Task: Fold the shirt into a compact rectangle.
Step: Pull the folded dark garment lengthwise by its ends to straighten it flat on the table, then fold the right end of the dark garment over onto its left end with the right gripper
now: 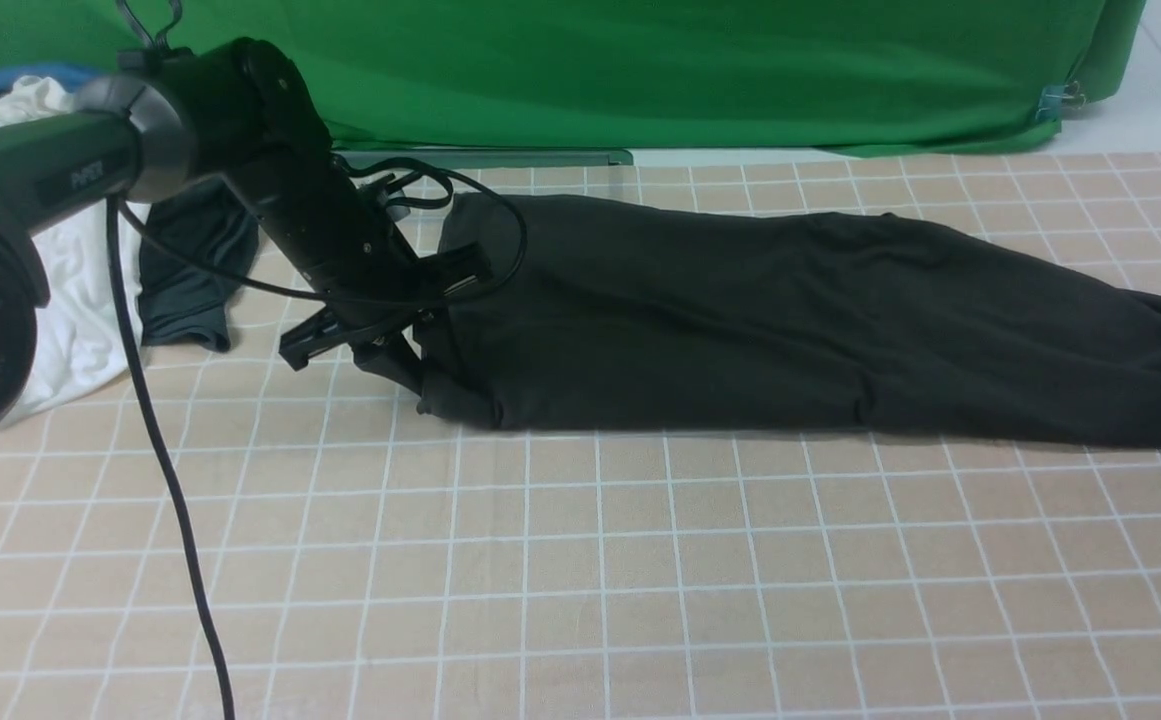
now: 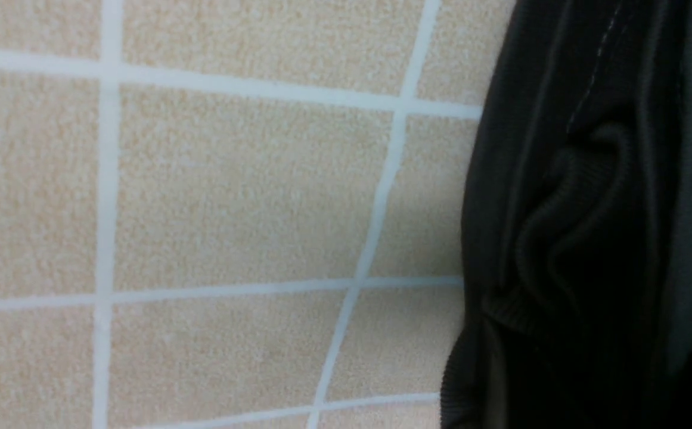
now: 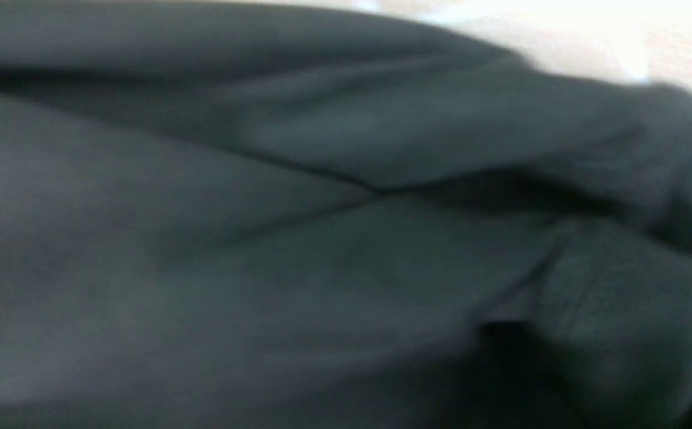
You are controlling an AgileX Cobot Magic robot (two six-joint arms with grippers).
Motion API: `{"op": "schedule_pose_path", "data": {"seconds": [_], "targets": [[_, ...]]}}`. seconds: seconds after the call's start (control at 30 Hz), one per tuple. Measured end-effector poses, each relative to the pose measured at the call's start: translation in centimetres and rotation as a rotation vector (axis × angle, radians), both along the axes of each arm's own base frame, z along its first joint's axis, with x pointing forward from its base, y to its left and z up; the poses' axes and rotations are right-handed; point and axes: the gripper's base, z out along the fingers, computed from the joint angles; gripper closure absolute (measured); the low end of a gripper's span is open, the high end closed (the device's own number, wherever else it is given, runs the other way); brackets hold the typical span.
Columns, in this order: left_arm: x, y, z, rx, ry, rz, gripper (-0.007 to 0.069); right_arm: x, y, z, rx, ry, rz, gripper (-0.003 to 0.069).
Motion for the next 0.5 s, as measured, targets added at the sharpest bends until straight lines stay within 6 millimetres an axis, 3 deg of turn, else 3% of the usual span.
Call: {"op": "schedule_pose_path", "data": {"seconds": [0.07, 0.17, 0.27, 0.33, 0.5], "targets": [[-0.2, 0.0, 0.3, -0.001, 0.009, -0.006, 0.0512, 0.0, 0.2, 0.3, 0.012, -0.01, 0.013, 0.059], [-0.5, -0.1, 1.6, -0.001, -0.013, -0.012, 0.0512, -0.4, 0.5, 1.2, 0.033, -0.003, 0.021, 0.0605], [-1.7, -0.8, 3.1, 0.002, -0.031, -0.025, 0.0512, -1.7, 1.3, 3.6, 0.049, 0.059, 0.033, 0.0607], [-3.4, -1.6, 3.1, 0.006, 0.001, -0.036, 0.0512, -2.8, 1.5, 5.0, 0.035, 0.093, 0.024, 0.0607], [-9.9, -5.0, 1.2, 0.059, 0.119, -0.179, 0.0512, -7.0, 2.8, 7.4, -0.028, 0.131, -0.01, 0.0607]]}}
